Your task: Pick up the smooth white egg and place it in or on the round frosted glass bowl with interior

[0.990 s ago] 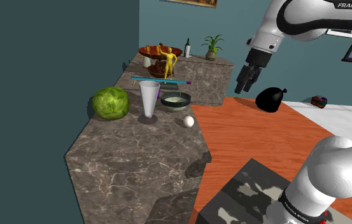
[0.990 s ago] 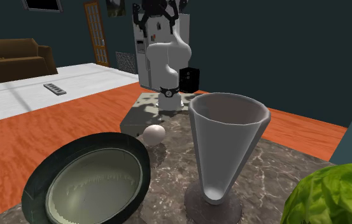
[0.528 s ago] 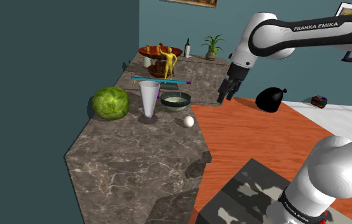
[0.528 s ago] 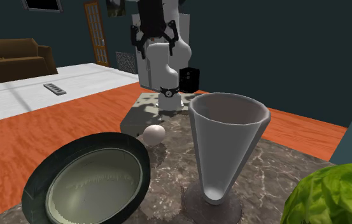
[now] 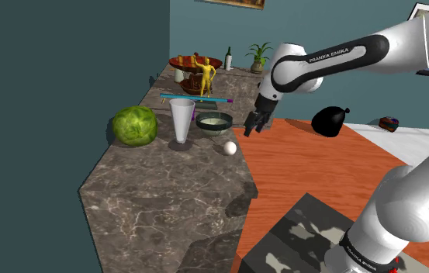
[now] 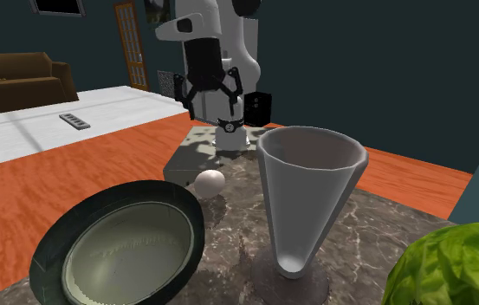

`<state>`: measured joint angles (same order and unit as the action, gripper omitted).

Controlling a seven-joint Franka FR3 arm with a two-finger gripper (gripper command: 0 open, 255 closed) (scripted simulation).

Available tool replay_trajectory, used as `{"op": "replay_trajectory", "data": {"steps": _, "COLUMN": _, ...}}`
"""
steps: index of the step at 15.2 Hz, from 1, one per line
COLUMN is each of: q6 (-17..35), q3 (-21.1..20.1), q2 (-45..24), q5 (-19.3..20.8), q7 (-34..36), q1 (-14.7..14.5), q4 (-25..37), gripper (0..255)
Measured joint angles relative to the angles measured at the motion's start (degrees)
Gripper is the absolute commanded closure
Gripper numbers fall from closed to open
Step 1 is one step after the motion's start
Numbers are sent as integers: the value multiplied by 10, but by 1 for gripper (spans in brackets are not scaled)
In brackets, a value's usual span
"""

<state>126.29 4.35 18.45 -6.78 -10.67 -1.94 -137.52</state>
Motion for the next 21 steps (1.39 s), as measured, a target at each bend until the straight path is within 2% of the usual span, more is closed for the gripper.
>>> {"op": "replay_trajectory", "data": {"steps": 9, "q6": 127, "q3": 3, "q2": -190, "q5": -32, "q7": -39, "q1": -11, "q4": 77, "gripper": 0}}
{"op": "replay_trajectory", "data": {"steps": 16, "q6": 178, "q3": 0, "q2": -240, "q5": -49, "q7": -53, "q1": -12, "q4": 76, "gripper": 0}}
{"op": "replay_trajectory", "data": {"steps": 21, "q6": 187, "q3": -1, "q2": -248, "q5": -52, "q7": -56, "q1": -12, "q4": 75, "gripper": 0}}
